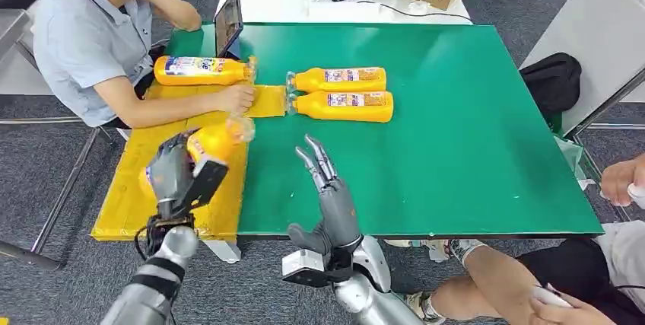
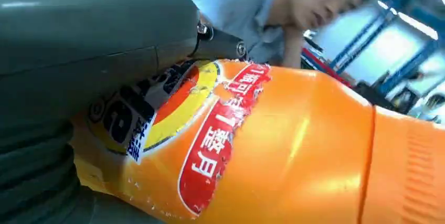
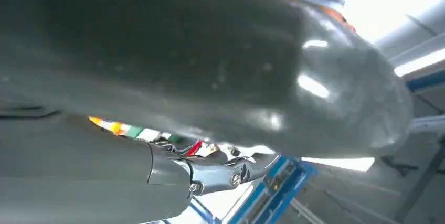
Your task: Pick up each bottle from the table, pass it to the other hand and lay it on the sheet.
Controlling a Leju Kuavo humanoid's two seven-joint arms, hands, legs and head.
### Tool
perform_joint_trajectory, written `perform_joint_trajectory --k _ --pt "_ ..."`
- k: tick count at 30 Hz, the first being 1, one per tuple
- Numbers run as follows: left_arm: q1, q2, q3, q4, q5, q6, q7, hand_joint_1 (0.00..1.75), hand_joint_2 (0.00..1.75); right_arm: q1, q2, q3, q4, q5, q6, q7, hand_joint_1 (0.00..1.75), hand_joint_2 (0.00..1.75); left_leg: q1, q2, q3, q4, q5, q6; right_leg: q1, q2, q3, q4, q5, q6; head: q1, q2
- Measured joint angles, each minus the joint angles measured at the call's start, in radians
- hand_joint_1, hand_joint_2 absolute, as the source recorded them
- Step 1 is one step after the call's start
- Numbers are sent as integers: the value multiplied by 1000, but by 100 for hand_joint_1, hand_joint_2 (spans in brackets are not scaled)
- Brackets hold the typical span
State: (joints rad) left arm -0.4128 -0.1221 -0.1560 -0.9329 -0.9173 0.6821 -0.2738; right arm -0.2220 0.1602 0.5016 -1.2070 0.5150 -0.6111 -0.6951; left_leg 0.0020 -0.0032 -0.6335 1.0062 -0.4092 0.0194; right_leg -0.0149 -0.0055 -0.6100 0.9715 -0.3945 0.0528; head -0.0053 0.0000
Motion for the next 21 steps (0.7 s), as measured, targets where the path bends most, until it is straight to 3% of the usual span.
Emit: perform_joint_trajectory --k 8,15,16,18,19,20,21 --pt "-162 4 -54 261 -151 -137 74 175 175 -1 0 0 -2 -34 64 -2 0 0 0 0 0 0 0 0 0 0 0 0 0 0 0 0" --pt "-226 6 -116 413 -256 -213 126 175 175 0 -2 1 -2 -57 96 -3 0 0 0 0 0 0 0 0 0 0 0 0 0 0 0 0" --pt "-229 6 -120 426 -255 -229 119 161 175 0 -4 2 -2 -65 97 -3 0 0 0 0 0 0 0 0 0 0 0 0 0 0 0 0" --pt "-234 6 -126 453 -253 -249 103 47 175 0 -10 5 -2 -74 98 -3 0 0 0 0 0 0 0 0 0 0 0 0 0 0 0 0" --pt "-239 6 -131 460 -252 -252 101 49 175 0 -13 5 -1 -77 98 -3 0 0 0 0 0 0 0 0 0 0 0 0 0 0 0 0" --pt "-245 6 -135 468 -246 -261 93 33 175 0 -15 6 -1 -80 98 -3 0 0 0 0 0 0 0 0 0 0 0 0 0 0 0 0" --pt "-250 7 -135 474 -237 -280 81 0 175 0 -16 6 -1 -87 100 -3 0 0 0 0 0 0 0 0 0 0 1 0 0 0 0 0"
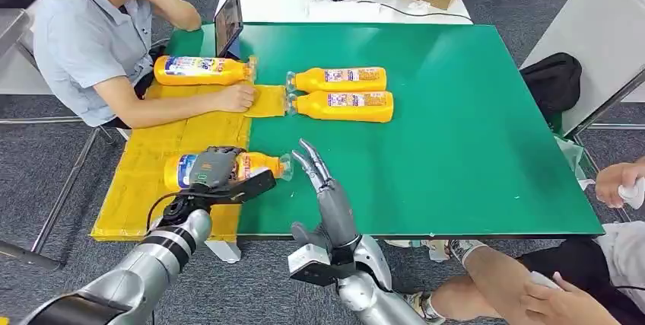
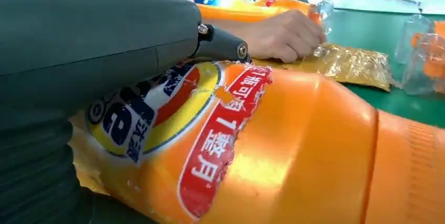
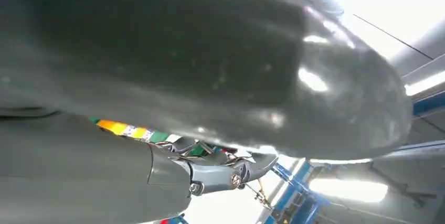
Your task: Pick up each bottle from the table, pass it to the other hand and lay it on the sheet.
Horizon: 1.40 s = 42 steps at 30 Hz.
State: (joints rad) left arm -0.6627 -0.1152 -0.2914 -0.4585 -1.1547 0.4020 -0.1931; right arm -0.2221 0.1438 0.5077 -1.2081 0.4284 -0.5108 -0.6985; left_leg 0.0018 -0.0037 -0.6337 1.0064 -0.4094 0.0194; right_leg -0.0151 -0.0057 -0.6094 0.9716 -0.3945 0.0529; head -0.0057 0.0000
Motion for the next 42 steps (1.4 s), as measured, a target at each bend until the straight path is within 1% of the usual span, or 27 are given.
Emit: perform_joint_trajectory --k 3,4,11,17,19,20,22,24,26,27,30,34,35,39,41,42 --pt "-12 0 -1 14 16 -82 -30 0 175 0 -6 0 5 -22 13 0 0 0 0 0 0 0 0 0 0 0 0 0 0 0 0 0" --pt "-14 0 -3 16 17 -99 -31 0 0 0 -8 0 5 -27 14 0 0 0 0 0 0 0 0 0 0 0 0 0 0 0 0 0" --pt "-34 -15 -2 22 114 -279 -93 0 0 0 -19 0 12 -70 44 0 0 0 0 -1 2 0 0 0 0 -1 3 0 0 0 0 0" --pt "-54 -21 53 22 284 -435 -156 0 0 -13 -21 0 27 -105 77 0 0 0 0 -1 5 0 0 0 0 -1 6 0 0 0 0 0" --pt "-56 -24 68 22 296 -449 -162 0 0 -18 -21 -1 33 -107 79 0 0 0 0 0 5 0 0 0 0 -1 6 0 0 0 0 0" --pt "-56 -24 76 22 306 -455 -169 0 175 -19 -21 -1 35 -108 80 0 0 0 0 0 5 0 0 0 0 -1 6 0 0 0 0 0" --pt "-55 -25 91 21 346 -458 -207 0 175 -21 -21 -1 40 -123 82 0 0 0 0 -1 5 0 0 0 0 -1 6 0 0 0 0 0" --pt "-41 -28 116 8 421 -420 -273 0 175 -22 -21 -1 42 -142 81 0 0 0 0 0 5 0 0 0 0 0 5 0 0 0 0 0" --pt "-9 -42 142 -47 506 -319 -337 0 175 -23 -27 -1 42 -142 52 0 0 0 0 0 5 0 0 0 0 0 5 0 0 0 0 0" --pt "9 -52 153 -88 557 -276 -349 0 175 -23 -29 -2 41 -134 32 0 0 0 0 0 5 0 0 0 0 -1 5 0 0 0 0 0" --pt "74 -73 167 -220 710 -246 -342 0 175 -23 -39 -19 39 -87 3 0 0 0 0 0 4 0 -1 0 0 0 5 0 0 0 0 0" --pt "211 -92 178 -440 1059 -268 -315 0 175 -23 -79 -63 50 76 18 39 0 0 -1 0 4 0 -2 1 -1 0 4 -1 -1 0 0 0" --pt "238 -92 178 -479 1084 -269 -310 0 175 -23 -89 -74 54 85 21 39 0 175 -1 0 3 0 -2 1 -1 0 4 -1 -1 0 0 0" --pt "296 -92 181 -576 1141 -276 -304 0 175 -25 -107 -99 66 109 27 43 0 175 0 0 2 0 -2 1 0 0 3 0 -1 0 0 0" --pt "336 -93 191 -628 1274 -271 -286 0 175 -32 -126 -102 80 195 52 134 0 175 -1 1 3 0 -2 1 0 0 3 0 -1 0 0 0" --pt "375 -97 200 -660 1323 -257 -278 0 175 -40 -141 -104 91 226 74 180 0 175 -1 1 3 0 -2 1 -1 0 3 -1 -1 0 0 0"
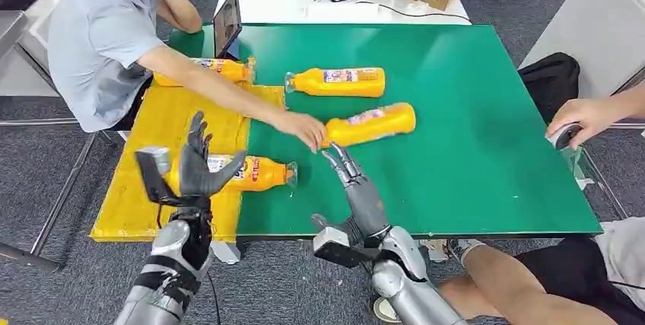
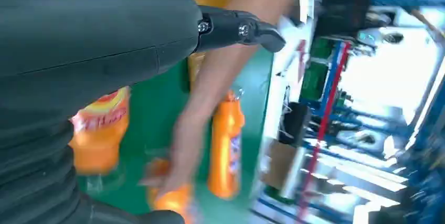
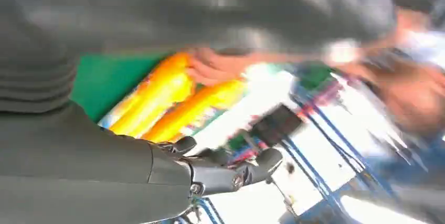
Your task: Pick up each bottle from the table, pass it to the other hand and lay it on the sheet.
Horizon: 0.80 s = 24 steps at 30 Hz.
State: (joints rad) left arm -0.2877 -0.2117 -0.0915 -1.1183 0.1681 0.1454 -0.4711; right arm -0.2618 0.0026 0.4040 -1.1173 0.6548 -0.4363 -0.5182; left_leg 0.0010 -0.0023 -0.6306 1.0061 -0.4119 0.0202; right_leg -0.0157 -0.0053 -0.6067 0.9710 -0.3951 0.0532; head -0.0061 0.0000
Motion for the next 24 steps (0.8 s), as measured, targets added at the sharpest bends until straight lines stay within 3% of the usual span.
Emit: perform_joint_trajectory --k 2,6,10,17,24 --pt "87 -2 5 -95 40 63 10 0 175 -10 -51 -13 41 45 84 83 0 175 0 -1 -1 0 0 0 0 0 0 0 0 0 0 0" --pt "275 -1 8 -264 -27 146 -26 0 175 -37 -137 -61 122 87 136 99 0 175 -1 -2 -4 0 -1 2 -1 -1 -2 -1 -1 1 1 0" --pt "379 -1 -4 -402 -188 257 -54 0 175 -117 -175 -74 205 155 183 133 0 175 -3 -1 -3 0 -2 3 -2 -1 -2 -1 -1 1 0 0" --pt "382 3 -1 -424 -273 333 -11 0 175 -275 -151 -70 391 194 232 156 0 175 -2 -2 -3 0 3 5 -2 -2 -1 -1 1 1 0 0" --pt "369 6 10 -409 -269 335 -12 0 175 -335 -121 -65 494 200 233 161 0 175 -2 -2 -3 0 3 5 -2 -3 -1 -1 1 2 0 0"
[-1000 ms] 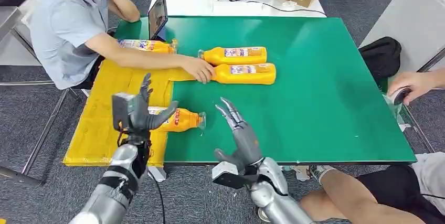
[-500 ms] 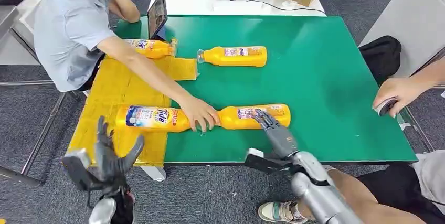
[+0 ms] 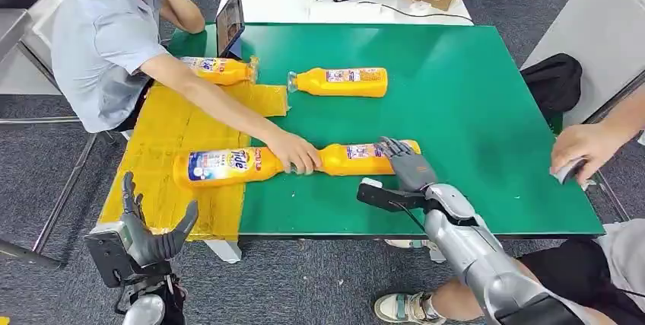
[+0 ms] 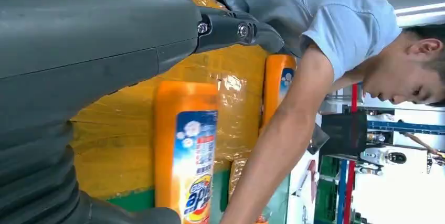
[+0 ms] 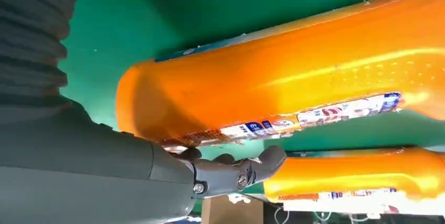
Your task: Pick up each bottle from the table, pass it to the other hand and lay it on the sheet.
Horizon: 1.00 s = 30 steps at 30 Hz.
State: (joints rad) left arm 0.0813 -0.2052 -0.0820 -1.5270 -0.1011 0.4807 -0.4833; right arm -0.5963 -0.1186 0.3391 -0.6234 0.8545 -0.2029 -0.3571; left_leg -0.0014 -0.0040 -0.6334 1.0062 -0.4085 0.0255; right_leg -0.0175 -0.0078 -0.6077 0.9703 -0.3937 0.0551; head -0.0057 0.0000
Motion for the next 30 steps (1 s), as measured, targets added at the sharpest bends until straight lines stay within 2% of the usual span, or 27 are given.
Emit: perform_joint_trajectory --k 12,21,30 --pt "-2 0 11 -11 -15 -10 -24 0 175 -32 41 50 42 25 -38 -37 0 175 0 0 0 0 0 0 0 0 0 0 0 0 0 0" --pt "-3 0 13 -9 -16 -22 -18 0 175 -100 40 83 108 4 122 105 0 175 0 0 0 0 0 0 0 0 -1 0 0 0 0 0" --pt "-20 8 14 14 -16 -32 -14 0 175 -156 29 83 194 -29 186 144 0 175 0 0 0 0 0 0 0 0 0 0 0 0 0 0"
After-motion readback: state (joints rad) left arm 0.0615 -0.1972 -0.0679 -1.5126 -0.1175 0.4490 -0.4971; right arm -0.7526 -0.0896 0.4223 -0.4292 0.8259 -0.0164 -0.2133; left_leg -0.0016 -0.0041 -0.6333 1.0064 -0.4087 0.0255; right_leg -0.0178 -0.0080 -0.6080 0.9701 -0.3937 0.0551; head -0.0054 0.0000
